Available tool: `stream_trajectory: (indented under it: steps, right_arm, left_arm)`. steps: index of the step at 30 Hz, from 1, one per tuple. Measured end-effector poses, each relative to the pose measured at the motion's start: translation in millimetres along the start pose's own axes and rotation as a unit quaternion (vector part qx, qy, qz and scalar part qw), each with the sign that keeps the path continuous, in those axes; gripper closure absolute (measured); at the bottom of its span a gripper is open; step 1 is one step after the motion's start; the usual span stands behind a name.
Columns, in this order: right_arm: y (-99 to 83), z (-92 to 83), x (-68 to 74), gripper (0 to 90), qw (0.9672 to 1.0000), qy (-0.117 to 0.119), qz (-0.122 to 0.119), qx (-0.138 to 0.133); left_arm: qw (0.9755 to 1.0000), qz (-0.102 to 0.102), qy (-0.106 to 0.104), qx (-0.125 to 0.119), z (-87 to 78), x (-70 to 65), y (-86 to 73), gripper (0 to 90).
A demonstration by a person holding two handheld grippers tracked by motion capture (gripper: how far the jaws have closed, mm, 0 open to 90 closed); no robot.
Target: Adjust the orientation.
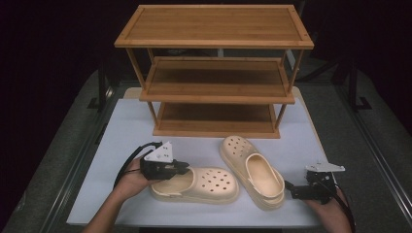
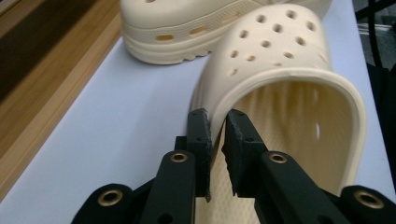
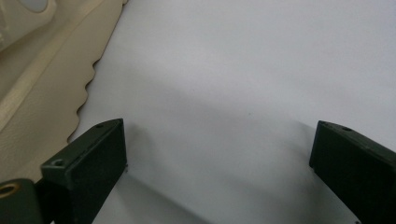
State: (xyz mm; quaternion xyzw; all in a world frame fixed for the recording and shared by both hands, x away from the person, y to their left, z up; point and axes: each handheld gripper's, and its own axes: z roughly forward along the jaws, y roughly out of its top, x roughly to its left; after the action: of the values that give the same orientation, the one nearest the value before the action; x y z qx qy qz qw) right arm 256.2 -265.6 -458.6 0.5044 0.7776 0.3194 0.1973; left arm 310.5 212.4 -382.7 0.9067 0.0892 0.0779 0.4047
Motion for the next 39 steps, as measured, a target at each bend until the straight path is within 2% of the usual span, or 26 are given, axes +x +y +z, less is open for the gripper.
stream_trajectory:
  steps: [3,6,7,14,19,20,21,24,25,26,27,31,32,33,34,35,36,37,38,39]
  right_arm:
    - [0.0,0.1,-0.1,3.2,1.0000,0.000,-0.001,0.000]
    - [0.0,0.0,0.0,3.2,1.0000,0.000,0.000,0.000]
    - [0.1,0.0,0.0,3.2,1.0000,-0.001,-0.001,0.000]
    - [0.1,0.0,0.0,3.2,1.0000,0.000,0.000,0.000]
    - [0.0,0.0,-0.1,3.2,1.0000,0.000,0.000,0.000]
    - [0.0,0.0,-0.1,3.2,1.0000,0.000,0.000,0.000]
    - [0.0,0.0,-0.1,3.2,1.0000,0.000,0.000,0.000]
    - [0.0,0.0,-0.1,3.2,1.0000,0.000,0.000,0.000]
    - [0.1,0.0,-0.1,3.2,1.0000,0.000,0.000,0.000]
    - [0.1,0.0,-0.1,3.2,1.0000,0.000,0.000,0.000]
    - [0.1,0.0,-0.1,3.2,1.0000,0.000,0.000,0.001]
    - [0.2,-0.1,0.0,3.2,1.0000,0.000,0.001,0.001]
    - [0.2,-0.1,0.0,3.2,1.0000,0.000,0.001,0.001]
    - [0.2,-0.1,0.1,3.2,1.0000,0.000,0.001,0.001]
    - [0.2,-0.1,0.1,3.2,1.0000,0.000,0.001,0.001]
    - [0.2,-0.1,0.1,3.2,1.0000,0.000,0.001,0.001]
    - [0.2,-0.1,0.1,3.2,1.0000,0.000,0.001,0.001]
    - [0.1,-0.1,0.1,3.2,1.0000,0.000,0.001,0.001]
    - [0.1,-0.1,0.1,3.2,1.0000,0.000,0.001,0.001]
    - [0.1,-0.1,0.0,3.2,1.0000,0.000,0.001,0.001]
  left_arm:
    - [0.9997,-0.015,0.016,-0.006,-7.6,3.7,-2.4,83.6]
    - [0.9995,-0.022,0.019,-0.008,-10.6,5.9,-4.1,84.1]
    - [0.9992,-0.032,0.022,-0.010,-12.5,7.8,-6.5,84.3]
    - [0.9981,-0.047,0.038,-0.008,-18.9,11.7,-12.7,84.3]
    - [0.9950,-0.071,0.070,-0.007,-36.0,17.5,-24.0,84.5]
    - [0.9950,-0.071,0.070,-0.007,-36.0,17.5,-24.0,84.5]
    - [0.9933,-0.081,0.082,-0.005,-43.5,19.6,-29.1,84.5]
    - [0.9913,-0.090,0.095,-0.004,-51.4,21.7,-34.3,84.6]
    - [0.9887,-0.103,0.109,-0.005,-58.9,23.3,-40.4,84.5]
    - [0.9887,-0.103,0.109,-0.005,-58.9,23.3,-40.4,84.5]
    - [0.9857,-0.115,0.123,-0.002,-65.9,24.7,-47.3,84.5]
    - [0.9791,-0.134,0.153,0.008,-78.4,28.8,-61.1,84.5]
    - [0.9791,-0.134,0.153,0.008,-78.4,28.8,-61.1,84.5]
    - [0.9759,-0.141,0.166,0.015,-83.8,32.0,-67.1,84.5]
    - [0.9759,-0.141,0.166,0.015,-83.8,32.0,-67.1,84.5]
    - [0.9719,-0.153,0.178,0.016,-87.6,34.5,-72.9,84.5]
    - [0.9719,-0.153,0.178,0.016,-87.6,34.5,-72.9,84.5]
    - [0.9693,-0.161,0.185,0.014,-90.8,36.6,-78.1,84.5]
    - [0.9693,-0.161,0.185,0.014,-90.8,36.6,-78.1,84.5]
    - [0.9675,-0.167,0.190,0.008,-93.4,37.6,-80.7,84.5]
